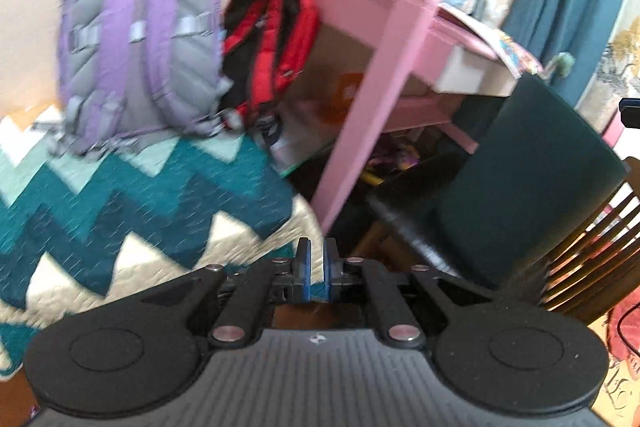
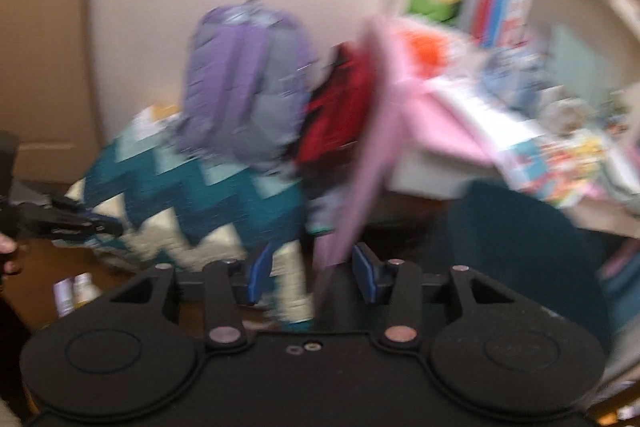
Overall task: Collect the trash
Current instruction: 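Lower right tool onto red bag while left tool grasps white cloth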
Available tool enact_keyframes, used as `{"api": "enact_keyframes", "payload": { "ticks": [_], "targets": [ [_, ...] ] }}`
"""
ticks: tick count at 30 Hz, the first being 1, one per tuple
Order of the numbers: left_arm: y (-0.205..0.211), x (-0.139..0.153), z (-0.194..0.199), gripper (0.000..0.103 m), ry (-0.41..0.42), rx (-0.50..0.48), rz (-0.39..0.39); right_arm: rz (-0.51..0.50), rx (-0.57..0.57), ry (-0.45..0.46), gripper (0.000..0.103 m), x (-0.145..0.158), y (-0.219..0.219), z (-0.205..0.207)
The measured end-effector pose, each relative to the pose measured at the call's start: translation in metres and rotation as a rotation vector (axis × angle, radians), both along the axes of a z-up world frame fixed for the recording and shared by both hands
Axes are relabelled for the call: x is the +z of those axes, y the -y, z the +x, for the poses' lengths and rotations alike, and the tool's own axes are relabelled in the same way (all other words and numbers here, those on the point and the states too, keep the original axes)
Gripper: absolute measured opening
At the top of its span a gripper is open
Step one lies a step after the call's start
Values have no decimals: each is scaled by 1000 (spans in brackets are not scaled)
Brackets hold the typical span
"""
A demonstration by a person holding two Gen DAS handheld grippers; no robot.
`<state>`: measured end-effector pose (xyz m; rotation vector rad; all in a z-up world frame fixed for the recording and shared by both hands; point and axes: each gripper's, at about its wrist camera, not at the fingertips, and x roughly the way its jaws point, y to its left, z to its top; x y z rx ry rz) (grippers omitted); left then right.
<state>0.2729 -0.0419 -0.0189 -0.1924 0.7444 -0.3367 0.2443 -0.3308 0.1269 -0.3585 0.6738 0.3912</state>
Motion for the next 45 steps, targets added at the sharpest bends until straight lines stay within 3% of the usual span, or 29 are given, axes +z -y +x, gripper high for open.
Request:
{"api": "enact_keyframes", "payload": {
  "ticks": [8, 12, 14, 16, 18, 25, 32, 38, 42, 45],
  "targets": [
    [-86, -65, -15, 6, -131, 133, 21, 32, 81, -239, 46, -130, -77, 53],
    [-126, -103, -14, 14, -209, 208, 55, 30, 82, -326, 49, -194, -108, 87],
    [-142, -123, -12, 29, -246, 242, 72, 37, 81, -377, 52, -228, -122, 105],
    [-157, -143, -9, 66, -273, 265, 71, 28, 76, -417, 53, -261, -134, 116],
    [-167, -162, -5, 77, -285, 281, 71, 10, 81, -460, 54, -291, -142, 126],
    [-180, -244, 22, 78, -388, 236, 157, -170, 128, -546, 55, -410, -152, 146],
    [-177, -332, 44, 78, -498, 149, 240, -341, 201, -659, 55, -497, -141, 146],
    [-171, -403, 56, 78, -597, 31, 313, -491, 280, -742, 55, -557, -131, 134],
    [-175, -451, 63, 78, -662, 29, 355, -496, 280, -779, 55, -578, -127, 135],
    [-183, -479, 68, 78, -706, 57, 337, -515, 279, -788, 55, -592, -121, 138]
  ]
}}
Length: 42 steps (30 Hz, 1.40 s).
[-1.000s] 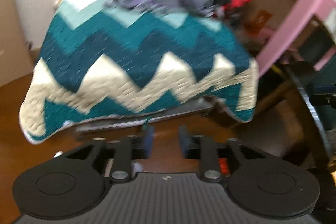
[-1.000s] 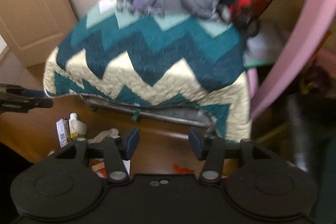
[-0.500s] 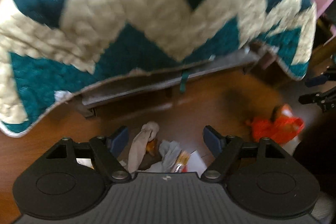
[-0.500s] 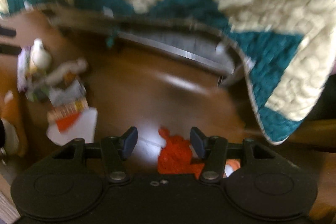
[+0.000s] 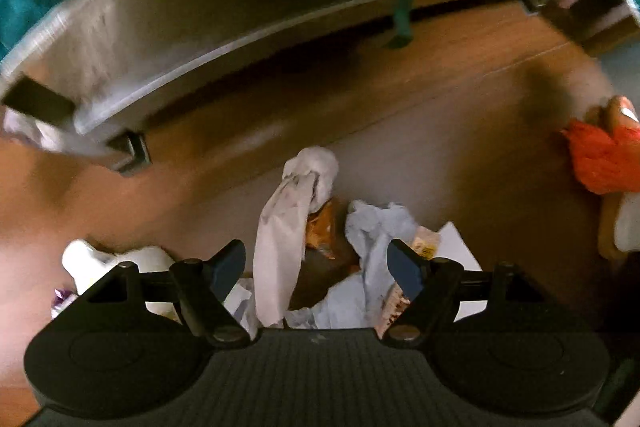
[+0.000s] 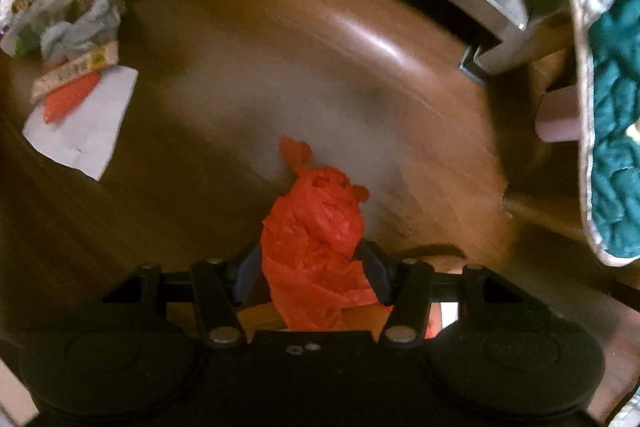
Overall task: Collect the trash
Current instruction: 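Lower right tool onto red bag while left tool grasps white cloth, then lift red bag and white cloth and carry them over the teal bin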
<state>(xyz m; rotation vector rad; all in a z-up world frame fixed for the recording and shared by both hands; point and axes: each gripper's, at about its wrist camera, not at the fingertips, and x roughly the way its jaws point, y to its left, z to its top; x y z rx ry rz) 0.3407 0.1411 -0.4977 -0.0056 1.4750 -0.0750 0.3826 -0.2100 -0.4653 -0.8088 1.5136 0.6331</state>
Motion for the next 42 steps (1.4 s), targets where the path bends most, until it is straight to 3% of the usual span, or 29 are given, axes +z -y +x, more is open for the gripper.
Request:
{"api": "enact_keyframes", "payload": {
  "ticks": [9, 17, 20, 22, 25, 31, 42],
  "targets": [
    [-5, -58, 11, 78, -65, 13, -1, -53, 58, -3, 55, -51, 3, 2],
    [-11, -85, 15, 77, -102, 50, 1, -77, 63, 7, 57, -80, 1, 6],
    [-11, -89, 16, 76, -97, 59, 13, -55, 57, 22, 56, -79, 1, 8],
    [-9, -93, 16, 62, -97, 71, 9, -50, 65, 39, 54, -78, -1, 7],
    [-6, -96, 16, 51, -98, 82, 16, -42, 83, 52, 52, -76, -2, 5],
    [-7, -91, 14, 39, -62, 112, 3, -23, 125, 69, 37, -71, -8, 2],
    [-14, -61, 15, 31, -19, 198, -20, 110, 159, 110, 35, -11, -46, 2]
  ]
}}
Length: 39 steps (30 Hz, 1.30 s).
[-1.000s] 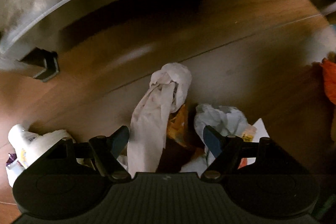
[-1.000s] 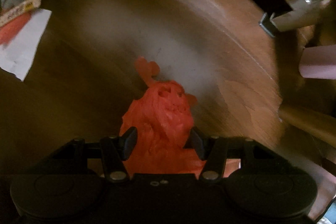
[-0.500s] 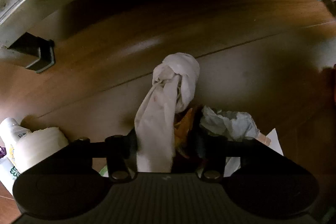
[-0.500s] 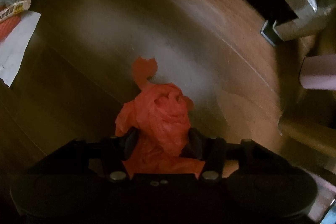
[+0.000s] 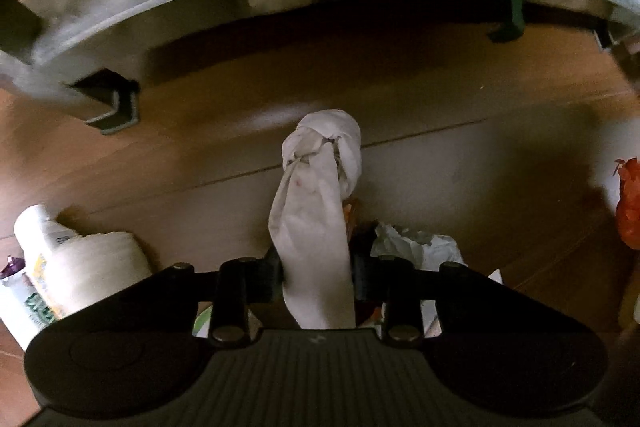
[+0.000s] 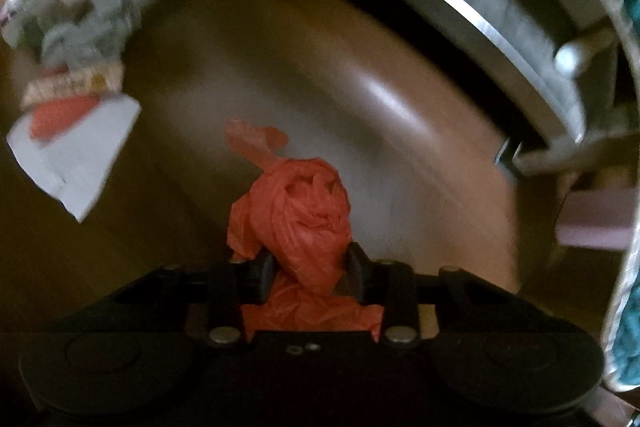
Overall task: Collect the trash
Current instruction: 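Lift red bag and white cloth and carry them over the teal bin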
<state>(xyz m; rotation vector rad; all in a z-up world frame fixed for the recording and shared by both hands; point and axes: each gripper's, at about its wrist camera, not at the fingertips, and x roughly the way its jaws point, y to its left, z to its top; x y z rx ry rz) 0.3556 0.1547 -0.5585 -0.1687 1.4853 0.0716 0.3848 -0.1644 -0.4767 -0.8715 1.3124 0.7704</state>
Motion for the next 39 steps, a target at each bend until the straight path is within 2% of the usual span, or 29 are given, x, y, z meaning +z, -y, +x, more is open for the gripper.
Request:
{"api": "enact_keyframes", "payload": {
  "ticks": [7, 13, 20, 27, 39],
  "targets": [
    [-3, 55, -9, 31, 60, 9, 4, 119, -34, 64, 35, 64, -36, 8],
    [2, 132, -26, 31, 155, 3, 0, 254, -93, 119, 35, 151, -56, -9],
    [33, 240, -52, 31, 302, -45, -20, 327, -108, 213, 35, 249, -59, -47],
    [70, 343, -81, 31, 453, -111, -32, 404, -151, 313, 35, 361, -34, -83],
    [159, 510, -100, 31, 677, -319, -6, 407, -233, 474, 35, 518, 42, -130]
  ]
}}
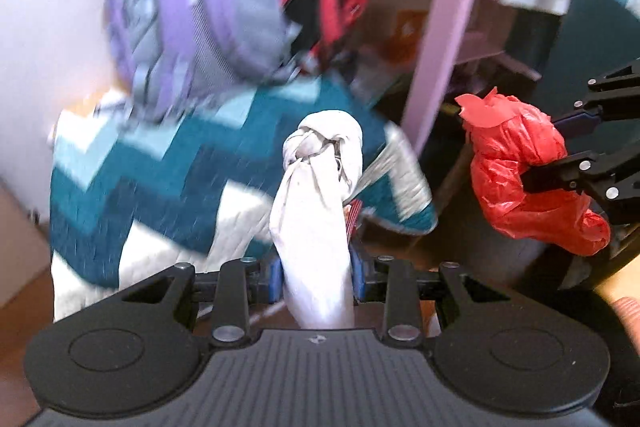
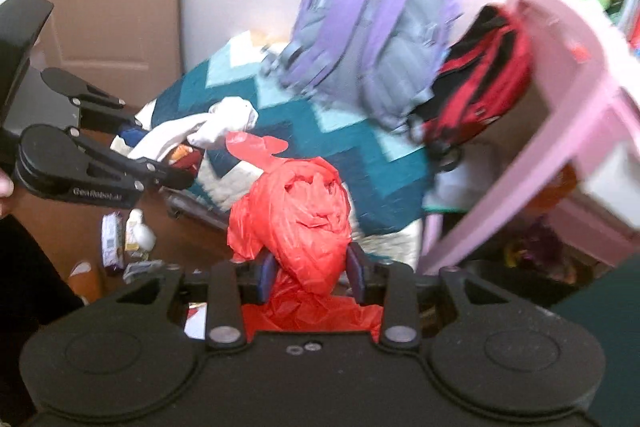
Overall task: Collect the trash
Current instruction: 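Lift red bag and white cloth and carry them over the teal bin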
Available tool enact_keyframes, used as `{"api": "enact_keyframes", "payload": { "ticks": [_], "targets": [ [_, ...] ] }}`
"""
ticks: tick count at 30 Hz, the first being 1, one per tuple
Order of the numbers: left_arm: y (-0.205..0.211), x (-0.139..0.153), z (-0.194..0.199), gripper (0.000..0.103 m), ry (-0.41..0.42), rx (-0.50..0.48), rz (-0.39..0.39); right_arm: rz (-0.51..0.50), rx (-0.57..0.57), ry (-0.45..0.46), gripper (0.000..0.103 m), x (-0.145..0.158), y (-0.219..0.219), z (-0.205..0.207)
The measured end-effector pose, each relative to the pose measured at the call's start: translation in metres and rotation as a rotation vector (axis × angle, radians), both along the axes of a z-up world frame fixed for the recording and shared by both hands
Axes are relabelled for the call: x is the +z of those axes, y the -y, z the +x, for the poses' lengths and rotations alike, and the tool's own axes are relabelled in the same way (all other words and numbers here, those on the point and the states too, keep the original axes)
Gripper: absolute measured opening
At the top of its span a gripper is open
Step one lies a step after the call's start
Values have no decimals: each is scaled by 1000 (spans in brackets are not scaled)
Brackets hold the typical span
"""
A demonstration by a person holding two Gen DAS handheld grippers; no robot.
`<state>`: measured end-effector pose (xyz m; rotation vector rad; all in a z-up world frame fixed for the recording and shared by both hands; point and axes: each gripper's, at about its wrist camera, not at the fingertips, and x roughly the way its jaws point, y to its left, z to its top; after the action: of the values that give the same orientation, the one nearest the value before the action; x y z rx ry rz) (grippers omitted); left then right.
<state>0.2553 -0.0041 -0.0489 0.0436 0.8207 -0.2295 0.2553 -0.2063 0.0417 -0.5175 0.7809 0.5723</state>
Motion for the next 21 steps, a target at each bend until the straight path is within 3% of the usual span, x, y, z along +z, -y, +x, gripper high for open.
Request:
{"api": "enact_keyframes", "payload": {
  "ticks": [12, 18, 21],
  "targets": [
    [117, 138, 9, 31, 176, -188, 9, 33, -185, 247, 35, 129, 102, -15],
    [184, 182, 25, 31, 184, -293, -44, 33, -317, 296, 35, 158, 166, -2],
    [217, 192, 35, 31, 187, -343, -32, 25, -396, 309, 35, 164, 197, 13]
  ]
}}
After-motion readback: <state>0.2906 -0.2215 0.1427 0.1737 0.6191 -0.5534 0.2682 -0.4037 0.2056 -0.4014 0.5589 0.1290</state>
